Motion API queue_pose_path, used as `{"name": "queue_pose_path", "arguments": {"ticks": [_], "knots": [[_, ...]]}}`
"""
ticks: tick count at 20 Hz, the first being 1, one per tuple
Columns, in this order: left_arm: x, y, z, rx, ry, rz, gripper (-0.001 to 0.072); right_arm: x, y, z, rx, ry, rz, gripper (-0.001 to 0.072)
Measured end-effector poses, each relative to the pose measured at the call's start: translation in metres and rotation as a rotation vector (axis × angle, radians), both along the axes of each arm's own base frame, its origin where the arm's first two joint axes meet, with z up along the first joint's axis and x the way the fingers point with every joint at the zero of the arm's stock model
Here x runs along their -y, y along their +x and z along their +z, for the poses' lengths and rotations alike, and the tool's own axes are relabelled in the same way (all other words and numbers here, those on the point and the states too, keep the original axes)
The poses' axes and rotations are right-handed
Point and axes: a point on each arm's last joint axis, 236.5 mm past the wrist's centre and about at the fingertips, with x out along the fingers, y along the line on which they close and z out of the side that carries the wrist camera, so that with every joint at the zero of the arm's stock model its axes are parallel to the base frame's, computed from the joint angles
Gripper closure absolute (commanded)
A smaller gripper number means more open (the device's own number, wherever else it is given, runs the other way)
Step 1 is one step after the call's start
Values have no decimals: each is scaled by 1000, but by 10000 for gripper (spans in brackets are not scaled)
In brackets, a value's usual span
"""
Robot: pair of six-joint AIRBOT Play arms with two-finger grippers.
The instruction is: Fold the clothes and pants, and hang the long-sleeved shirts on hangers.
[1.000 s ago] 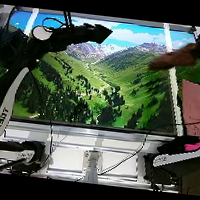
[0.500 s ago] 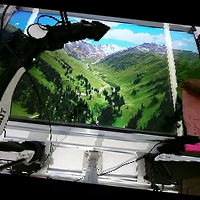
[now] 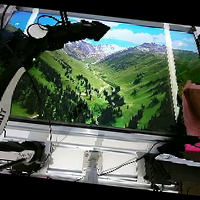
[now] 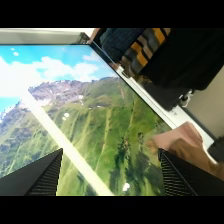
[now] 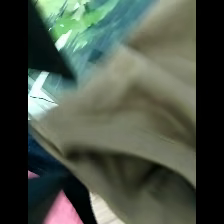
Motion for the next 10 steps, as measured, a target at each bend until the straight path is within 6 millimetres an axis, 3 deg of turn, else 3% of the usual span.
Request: {"name": "queue_pose_path", "arguments": {"ticks": [4, 5, 6, 7, 8, 9, 10], "knots": [[-2, -1, 5, 8, -2, 3, 10, -13, 4, 6, 46, 9, -17, 34], [-5, -2, 9, 15, -5, 7, 12, -12, 5, 13, 64, -14, -20, 70], [-8, -3, 14, 24, -7, 12, 80, -10, 8, 21, 88, -44, -24, 124], [-13, -3, 21, 36, -10, 21, 267, -8, 13, 30, 121, -74, -28, 194], [-21, -4, 29, 51, -14, 33, 486, -6, 19, 40, 161, -101, -33, 318], [-31, -4, 39, 71, -15, 52, 652, -6, 28, 52, 214, -124, -36, 495], [-43, -4, 49, 96, -7, 74, 690, -7, 40, 64, 275, -137, -34, 621]]}}
